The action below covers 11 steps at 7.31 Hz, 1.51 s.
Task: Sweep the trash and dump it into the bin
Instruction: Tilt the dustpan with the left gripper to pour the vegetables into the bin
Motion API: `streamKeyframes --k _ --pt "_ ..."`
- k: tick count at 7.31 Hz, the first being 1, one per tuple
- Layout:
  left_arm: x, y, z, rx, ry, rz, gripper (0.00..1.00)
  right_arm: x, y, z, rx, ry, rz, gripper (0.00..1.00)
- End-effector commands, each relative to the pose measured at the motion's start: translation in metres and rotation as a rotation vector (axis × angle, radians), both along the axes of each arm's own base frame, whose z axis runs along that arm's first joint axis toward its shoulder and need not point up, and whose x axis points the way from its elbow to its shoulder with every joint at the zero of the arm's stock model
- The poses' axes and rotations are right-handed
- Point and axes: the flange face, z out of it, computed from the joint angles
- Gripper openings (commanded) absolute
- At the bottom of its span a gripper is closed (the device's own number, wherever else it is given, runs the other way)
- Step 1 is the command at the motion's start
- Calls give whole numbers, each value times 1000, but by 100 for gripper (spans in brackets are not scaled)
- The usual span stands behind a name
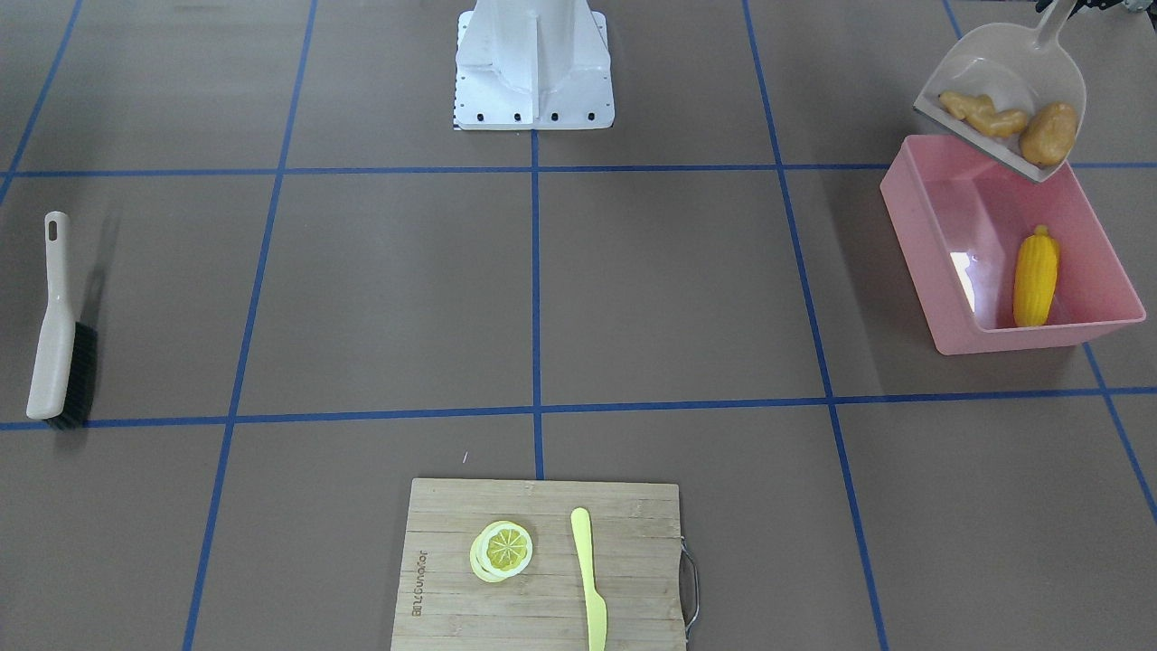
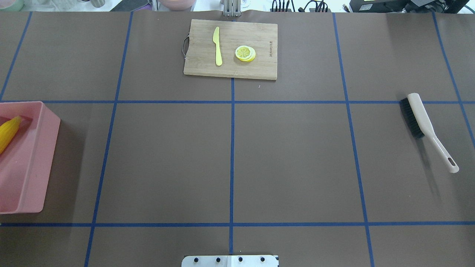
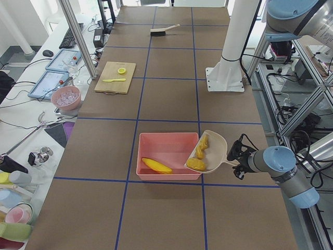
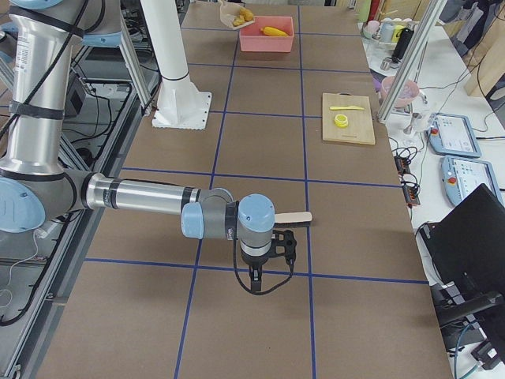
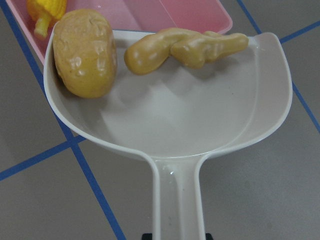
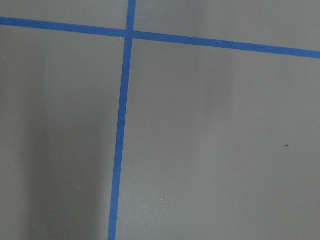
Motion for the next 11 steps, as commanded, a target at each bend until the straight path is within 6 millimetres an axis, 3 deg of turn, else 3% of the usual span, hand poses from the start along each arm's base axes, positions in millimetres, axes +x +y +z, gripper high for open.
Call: streamKeyframes --k 1,3,5,9,11 --pt "3 -6 -3 -18 -9 2 0 0 0 0 -1 0 0 100" --pt "4 -8 -2 -41 -16 9 0 0 0 1 -3 0 0 100" --pt "13 -32 -29 -75 -33 -9 0 0 0 1 -3 0 0 100" --pt "21 -65 -67 -169 -79 -44 0 0 0 1 -3 0 0 100" --pt "23 -72 -73 -228 -101 -49 0 0 0 2 -4 0 0 100"
